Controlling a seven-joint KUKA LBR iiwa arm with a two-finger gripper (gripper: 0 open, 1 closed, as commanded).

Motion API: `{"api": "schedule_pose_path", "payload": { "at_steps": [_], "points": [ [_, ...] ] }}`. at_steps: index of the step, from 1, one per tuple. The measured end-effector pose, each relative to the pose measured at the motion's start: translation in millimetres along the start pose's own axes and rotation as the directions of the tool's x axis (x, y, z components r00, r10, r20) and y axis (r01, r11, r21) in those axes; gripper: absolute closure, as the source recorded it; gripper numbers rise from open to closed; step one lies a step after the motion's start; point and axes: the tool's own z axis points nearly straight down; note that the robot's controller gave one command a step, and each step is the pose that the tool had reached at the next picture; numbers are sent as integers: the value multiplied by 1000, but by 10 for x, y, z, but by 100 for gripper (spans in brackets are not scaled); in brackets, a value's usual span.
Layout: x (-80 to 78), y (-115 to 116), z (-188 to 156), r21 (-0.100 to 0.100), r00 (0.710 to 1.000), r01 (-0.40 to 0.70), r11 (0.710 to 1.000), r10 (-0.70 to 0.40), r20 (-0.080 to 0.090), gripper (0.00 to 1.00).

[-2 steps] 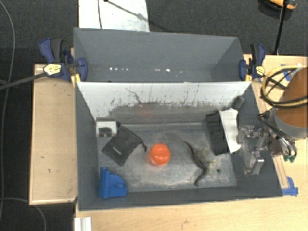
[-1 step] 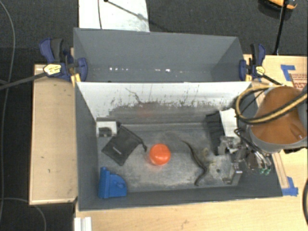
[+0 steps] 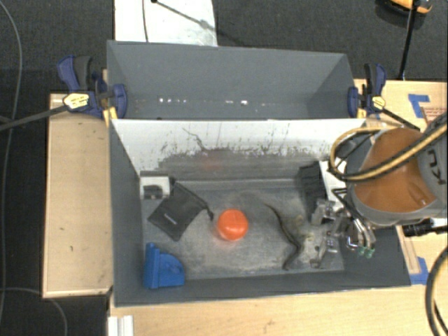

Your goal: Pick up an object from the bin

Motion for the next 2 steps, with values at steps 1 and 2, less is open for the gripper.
{"api": "schedule_pose_path", "payload": {
  "at_steps": [1,2],
  "points": [
    [-66,99,-86,-1,996,-88,996,88,9,0],
    [-40,215,308,-1,959,-283,959,283,3,0]
  ]
}}
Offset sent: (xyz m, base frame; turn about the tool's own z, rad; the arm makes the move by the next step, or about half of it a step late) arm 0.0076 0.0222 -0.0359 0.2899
